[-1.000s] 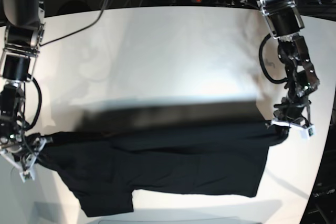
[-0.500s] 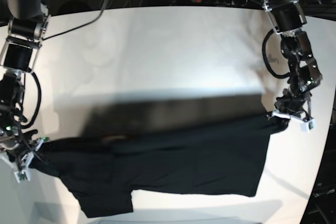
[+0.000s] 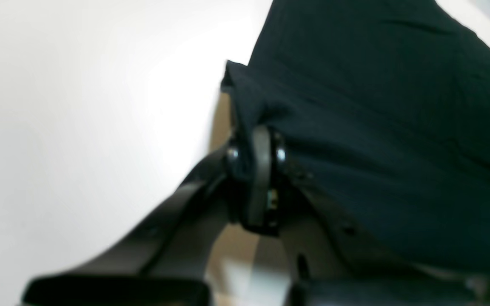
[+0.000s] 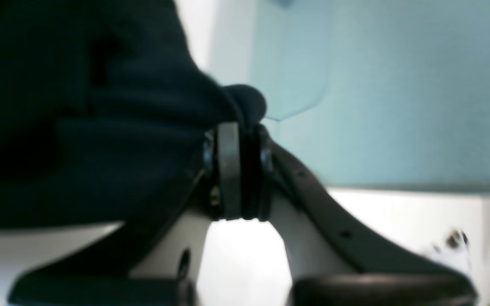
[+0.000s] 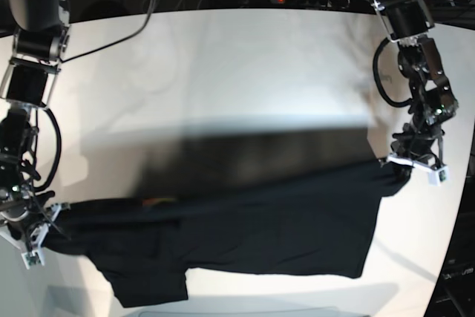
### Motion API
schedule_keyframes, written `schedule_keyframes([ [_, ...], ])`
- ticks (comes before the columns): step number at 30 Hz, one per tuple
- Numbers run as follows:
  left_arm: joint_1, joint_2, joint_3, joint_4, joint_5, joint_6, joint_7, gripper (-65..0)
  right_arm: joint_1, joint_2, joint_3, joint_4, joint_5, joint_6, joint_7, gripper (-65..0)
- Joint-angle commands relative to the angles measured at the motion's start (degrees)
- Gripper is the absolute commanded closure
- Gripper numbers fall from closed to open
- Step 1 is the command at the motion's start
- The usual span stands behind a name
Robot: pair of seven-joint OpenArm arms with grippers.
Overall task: Fold the T-shirt properly
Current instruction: 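Drag the held shoulder edge back toward the robot with both grippers, then release the shirt edge and raise both grippers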
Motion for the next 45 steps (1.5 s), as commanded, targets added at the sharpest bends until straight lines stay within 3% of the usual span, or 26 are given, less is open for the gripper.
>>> schedule_keyframes([
  [1, -1.12, -1.28, -0.47, 1.30, 0.30, 0.52, -1.56, -0.2, -0.23, 1.29, -1.31, -0.03, -1.02, -0.44, -1.84, 0.0],
  [8, 1.17, -1.28, -0.56, 1.48, 0.30, 0.26, -1.91, -0.2, -8.67, 2.70, -3.33, 1.82, -0.94, -0.44, 0.53, 0.0],
  [12, 1.17, -1.28, -0.56, 1.57, 0.30, 0.26, -1.74, -0.2, -8.67, 2.61, -3.07, 5.24, -0.67, -0.44, 1.15, 0.0],
  [16, 1.17, -1.28, -1.97, 2.80, 0.30, 0.35, -1.56, -0.2, -6.64, -1.26, 4.14, 10.87, -0.94, -0.44, 0.97, 0.0],
  [27, 6.09, -1.28, -3.46, 8.95, 0.21, 0.26, -1.56, -0.2, -16.84, -1.34, 5.55, 12.54, -1.02, -0.44, 1.06, 0.0],
  [32, 11.54, -0.75, -3.81, 15.28, -0.14, 0.26, -1.56, -0.2, -22.64, -1.34, 10.29, 16.41, -1.02, -0.44, 1.06, 0.0],
  [37, 17.52, 2.24, -6.71, 20.20, -0.14, 0.17, -1.91, -0.2, -29.94, -1.78, 15.39, 21.42, -1.02, -0.44, 1.06, 0.0],
  [45, 25.43, 6.11, -9.61, 20.38, -0.14, 0.08, -2.00, -0.2, -41.55, -6.80, 21.90, 25.29, -0.94, -0.44, 1.15, 0.0],
])
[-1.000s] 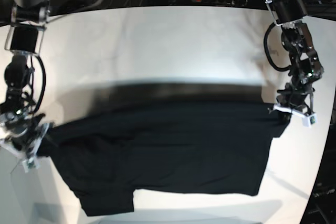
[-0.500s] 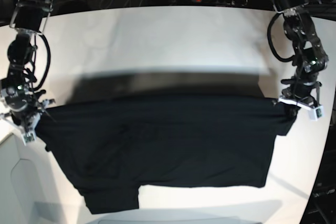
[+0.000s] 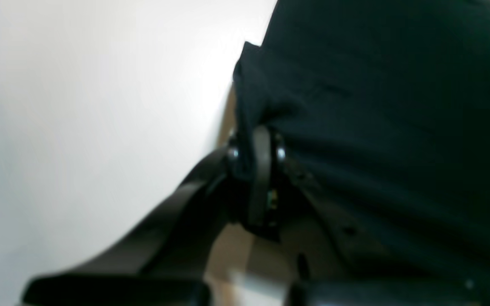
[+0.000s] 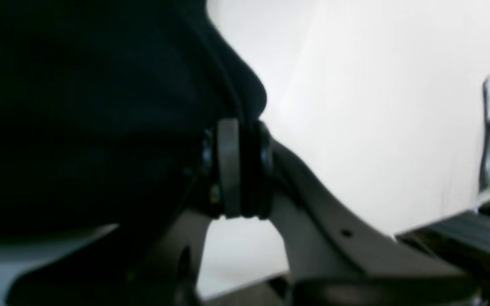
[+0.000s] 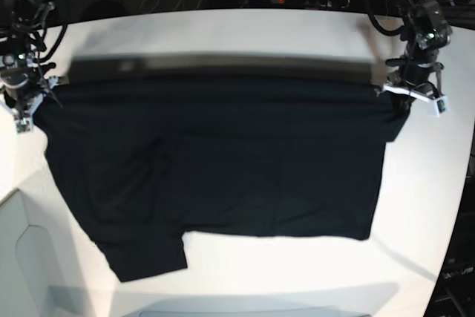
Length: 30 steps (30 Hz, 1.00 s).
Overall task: Fold the T-shirt properly
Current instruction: 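Release the shirt edge and raise both grippers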
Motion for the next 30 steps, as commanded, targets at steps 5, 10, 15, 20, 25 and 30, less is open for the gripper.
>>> schedule_keyframes([
  [5, 3.51, 0.08, -0.65, 1.50, 0.47, 0.72, -2.11, -0.2, -4.83, -0.53, 2.06, 1.03, -1.44, -0.59, 0.38, 0.0],
  [10, 7.99, 0.43, -0.65, 1.58, 0.38, 0.72, -2.11, -0.2, -8.61, -1.59, 2.06, 1.03, -1.44, -0.59, 0.38, 0.0],
  [15, 12.03, 0.43, -0.65, 1.58, 0.38, 0.72, -2.20, -0.2, -10.72, -1.50, 2.06, 1.11, -1.26, -0.59, 0.38, 0.0],
  [20, 13.44, 0.43, -0.65, 1.58, 0.38, 0.72, -2.20, -0.2, -12.13, -1.50, 2.06, 1.11, -1.26, -0.59, 0.38, 0.0],
  [25, 13.44, 0.43, -0.65, 1.58, 0.38, 0.80, -1.67, -0.3, -13.01, -1.59, 1.97, 1.11, -1.17, -0.59, 0.38, 0.0],
  [30, 13.44, 0.87, -0.65, 1.58, 0.38, 1.16, -1.67, -0.6, -13.01, -1.59, 1.89, 1.11, -1.17, -0.59, 0.38, 0.0],
])
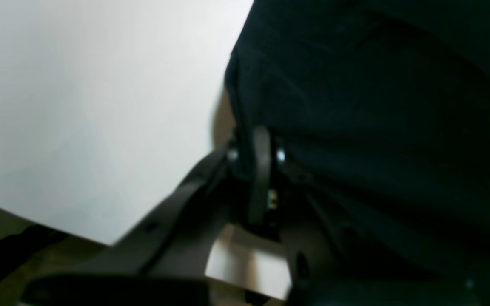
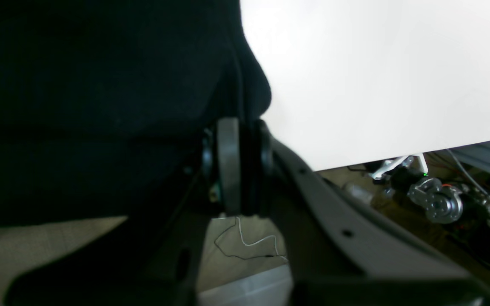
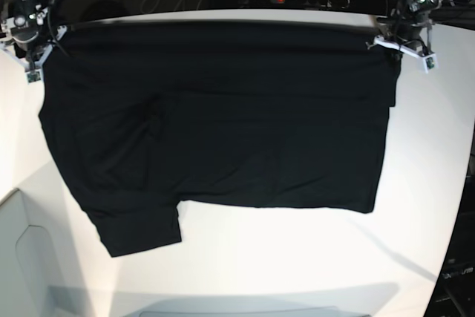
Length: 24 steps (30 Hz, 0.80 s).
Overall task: Fold the T-shirt properly
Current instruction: 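Release the shirt edge and raise both grippers, then reach both grippers to the shirt's hem corners and grasp them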
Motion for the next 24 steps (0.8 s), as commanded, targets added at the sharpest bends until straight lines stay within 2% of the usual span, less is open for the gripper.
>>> schedule_keyframes([
  [1, 0.39, -0.13, -0.63, 1.06, 0.16, 0.74, -1.10, -0.6, 0.04, 1.10, 0.46, 0.98, -0.78, -0.57, 0.36, -0.3],
  [3, 0.57, -0.04, -0.72, 1.06, 0.16, 0.74, -1.10, -3.6, 0.04, 1.10, 0.46, 0.98, -0.78, -0.57, 0.36, -6.7],
  [8, 2.41, 0.31, -1.07, 3.61, 0.16, 0.56, -1.10, -24.4, 0.13, 1.10, 0.64, 2.57, -0.78, -0.48, 0.36, -25.8],
  [10, 3.47, 1.01, -3.18, 6.60, 0.16, 0.48, -1.10, -28.2, 0.13, 1.10, 0.73, 4.85, -0.78, -0.48, 0.36, -30.1],
  [13, 3.56, 3.21, -6.78, 10.64, 0.16, 0.48, -1.10, -28.4, 0.48, 0.66, 0.73, 7.23, -0.87, -0.48, 0.27, -32.7],
  [16, 2.68, 3.74, -9.68, 12.31, 0.16, 0.39, -1.10, -28.5, 2.15, -0.92, 1.96, 8.63, -1.13, -0.48, 0.27, -32.7],
  [21, -4.27, 3.39, -12.15, 12.05, 0.25, 0.39, -1.01, -28.9, 9.36, -1.62, 2.13, 8.37, -0.69, -0.48, 0.27, -33.1],
  [24, -9.28, 3.39, -11.88, 11.61, 0.52, 0.39, -1.01, -28.9, 16.04, -1.27, -1.56, 6.96, -1.04, -0.48, 0.27, -33.4],
])
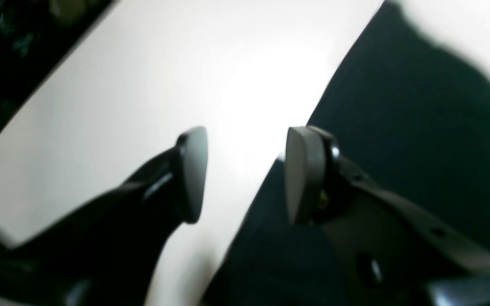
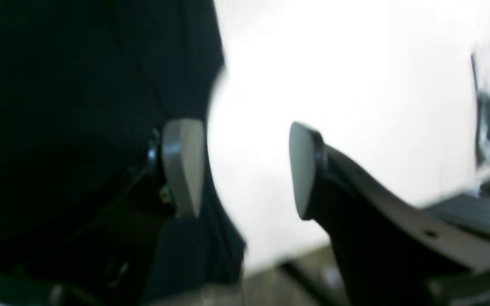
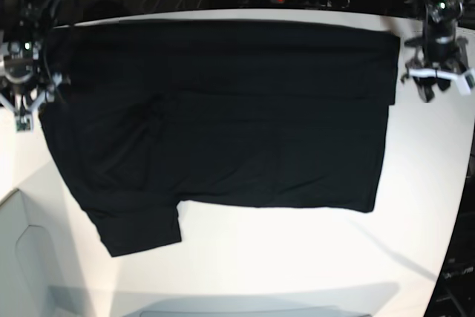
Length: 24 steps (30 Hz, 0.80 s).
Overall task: Fold the T-shirt properly
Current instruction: 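Reach both grippers to the shirt's hem corners and grasp them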
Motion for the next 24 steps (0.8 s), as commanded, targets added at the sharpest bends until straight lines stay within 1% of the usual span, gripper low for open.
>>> schedule_keyframes([
  [1, -2.12, -0.53, -0.12, 0.72, -0.05, -0.05, -1.10, -29.0, 2.83, 1.14, -1.61, -0.81, 0.55, -0.48, 1.23, -33.4],
  [3, -6.34, -0.70, 1.81, -0.59, 0.04, -0.05, 0.31, -29.0, 8.98, 2.81, -4.78, -4.85, 0.55, -0.48, 1.23, -33.6],
  [6, -13.64, -2.99, 4.54, -3.85, 0.04, -0.05, 4.53, -29.0, 19.27, 3.16, -8.12, -15.31, 0.55, -0.48, 1.32, -37.1],
  [9, -19.70, -4.22, 7.17, -8.42, 0.04, 0.30, 6.02, -29.0, 28.06, 3.25, -8.73, -25.95, 0.55, -0.48, 2.29, -39.6],
  [12, -25.68, -5.80, 10.43, -15.01, 0.12, 0.30, 6.02, -29.4, 34.92, 4.48, -8.64, -37.29, 0.55, -0.57, 8.27, -40.1],
  [14, -29.73, -7.56, 13.50, -21.61, 0.12, 0.39, 5.85, -32.6, 38.35, 4.83, -8.64, -45.47, 0.55, -0.57, 13.19, -40.1],
  [16, -33.16, -8.61, 16.67, -27.32, 0.12, 0.39, 5.67, -36.8, 40.90, 6.15, -8.64, -52.68, 0.55, -0.66, 17.76, -40.1],
  [17, -34.65, -9.23, 17.90, -29.87, 0.12, 0.30, 5.05, -38.5, 41.78, 6.59, -8.64, -55.93, 0.55, -0.66, 19.78, -40.1],
  [19, -37.11, -10.11, 20.71, -34.62, 0.12, 0.39, 1.98, -40.8, 43.45, 7.38, -8.64, -61.82, 0.55, -0.83, 23.83, -40.1],
  [22, -39.92, -11.96, 26.69, -41.30, 0.12, 0.39, -5.50, -41.4, 45.47, 8.78, -8.47, -68.94, 0.55, -0.83, 29.45, -40.1],
  [24, -42.30, -13.10, 31.35, -46.48, 0.12, 0.39, -10.15, -41.5, 46.08, 8.87, -8.64, -72.54, 0.55, -0.83, 32.88, -40.1],
])
